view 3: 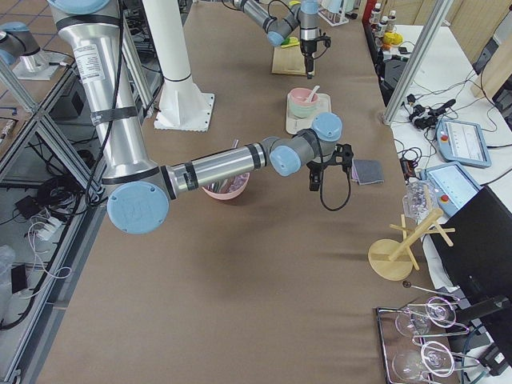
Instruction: Stack pink bowl on green and place spoon
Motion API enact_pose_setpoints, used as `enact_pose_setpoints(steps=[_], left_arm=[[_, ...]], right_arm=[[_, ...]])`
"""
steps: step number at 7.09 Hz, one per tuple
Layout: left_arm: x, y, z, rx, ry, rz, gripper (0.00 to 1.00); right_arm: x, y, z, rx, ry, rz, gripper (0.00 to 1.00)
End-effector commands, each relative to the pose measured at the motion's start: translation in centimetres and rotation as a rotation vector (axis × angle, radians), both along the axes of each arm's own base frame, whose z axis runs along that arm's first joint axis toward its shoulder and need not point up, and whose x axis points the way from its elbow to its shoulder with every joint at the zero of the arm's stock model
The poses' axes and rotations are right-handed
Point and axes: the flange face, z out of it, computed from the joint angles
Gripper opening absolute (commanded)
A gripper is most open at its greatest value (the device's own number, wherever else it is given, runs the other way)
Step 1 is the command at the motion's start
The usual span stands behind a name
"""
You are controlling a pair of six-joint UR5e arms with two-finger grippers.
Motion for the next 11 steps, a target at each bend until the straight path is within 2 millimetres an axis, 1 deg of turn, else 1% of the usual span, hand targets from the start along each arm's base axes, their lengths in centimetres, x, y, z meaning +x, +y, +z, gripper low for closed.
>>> enact_pose_setpoints(steps=[1,2,3,4,5,6,7,8,9,10,11], left_arm=[[-14.1,0.4,11.8,0.138,-0.113,0.078,0.98],[-20.8,0.4,16.9,0.207,-0.190,0.126,0.98],[-27.2,0.4,20.6,0.264,-0.266,0.172,0.98],[-32.9,0.8,23.2,0.289,-0.324,0.212,0.98],[-36.5,0.9,24.4,0.276,-0.355,0.228,0.98],[-37.4,0.9,24.9,0.261,-0.375,0.233,0.98],[-38.4,0.9,25.3,0.244,-0.389,0.223,0.98],[-39.1,1.0,25.9,0.254,-0.419,0.261,0.98],[-40.4,0.7,25.8,0.280,-0.476,0.298,0.98],[-40.5,0.6,25.6,0.291,-0.484,0.305,0.98],[-40.6,0.9,26.0,0.282,-0.477,0.301,0.98]], right_arm=[[1.7,1.0,4.7,0.089,0.078,-0.069,1.00],[4.6,1.4,6.8,0.115,0.096,-0.074,1.00],[6.8,1.1,8.7,0.143,0.110,-0.088,1.00],[7.9,0.9,10.4,0.151,0.121,-0.101,1.00],[9.2,1.1,11.4,0.156,0.128,-0.099,1.00],[10.6,1.2,11.7,0.151,0.131,-0.077,1.00],[10.6,1.2,11.7,0.151,0.132,-0.077,1.00],[10.5,1.0,11.6,0.154,0.134,-0.077,1.00],[10.5,1.0,11.6,0.155,0.139,-0.076,1.00],[10.6,1.1,11.6,0.155,0.139,-0.076,1.00],[10.6,1.1,11.6,0.155,0.140,-0.076,1.00]])
